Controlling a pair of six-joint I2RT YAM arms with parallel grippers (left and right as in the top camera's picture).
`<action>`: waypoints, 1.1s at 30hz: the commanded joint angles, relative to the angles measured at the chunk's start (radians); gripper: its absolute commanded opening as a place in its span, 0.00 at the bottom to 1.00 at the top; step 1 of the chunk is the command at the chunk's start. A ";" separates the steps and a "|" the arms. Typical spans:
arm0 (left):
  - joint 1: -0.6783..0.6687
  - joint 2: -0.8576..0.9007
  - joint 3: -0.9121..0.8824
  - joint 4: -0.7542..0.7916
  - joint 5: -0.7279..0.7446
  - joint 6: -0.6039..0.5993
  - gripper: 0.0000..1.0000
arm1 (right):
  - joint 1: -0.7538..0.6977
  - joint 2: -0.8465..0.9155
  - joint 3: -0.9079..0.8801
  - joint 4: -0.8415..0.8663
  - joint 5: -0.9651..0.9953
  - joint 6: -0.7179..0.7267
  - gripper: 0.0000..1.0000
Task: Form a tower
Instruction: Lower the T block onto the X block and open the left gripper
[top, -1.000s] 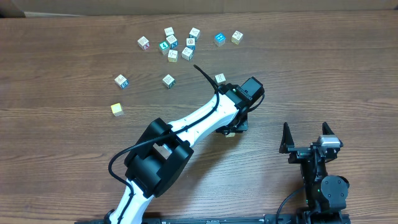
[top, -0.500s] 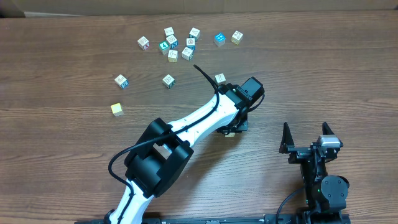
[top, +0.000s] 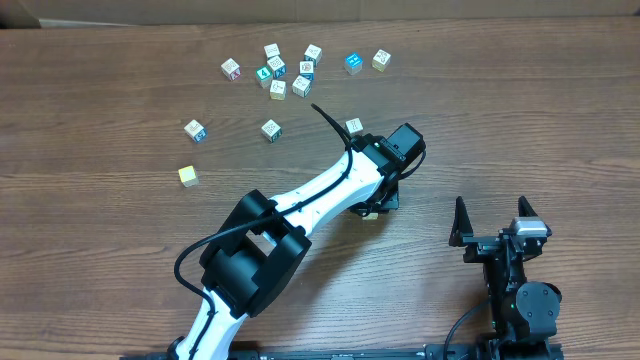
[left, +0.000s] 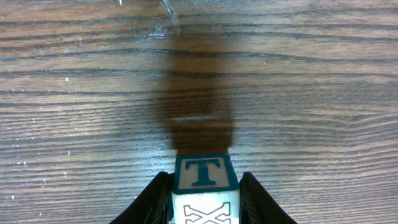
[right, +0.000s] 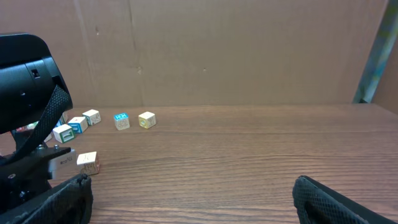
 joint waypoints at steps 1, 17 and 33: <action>-0.013 -0.014 -0.006 0.005 -0.005 -0.009 0.25 | -0.003 -0.012 -0.011 0.003 -0.002 -0.002 1.00; -0.013 -0.014 -0.006 0.012 -0.005 -0.054 0.27 | -0.003 -0.012 -0.011 0.003 -0.002 -0.002 1.00; -0.013 -0.014 -0.006 0.011 -0.006 -0.053 0.10 | -0.003 -0.012 -0.011 0.003 -0.002 -0.002 1.00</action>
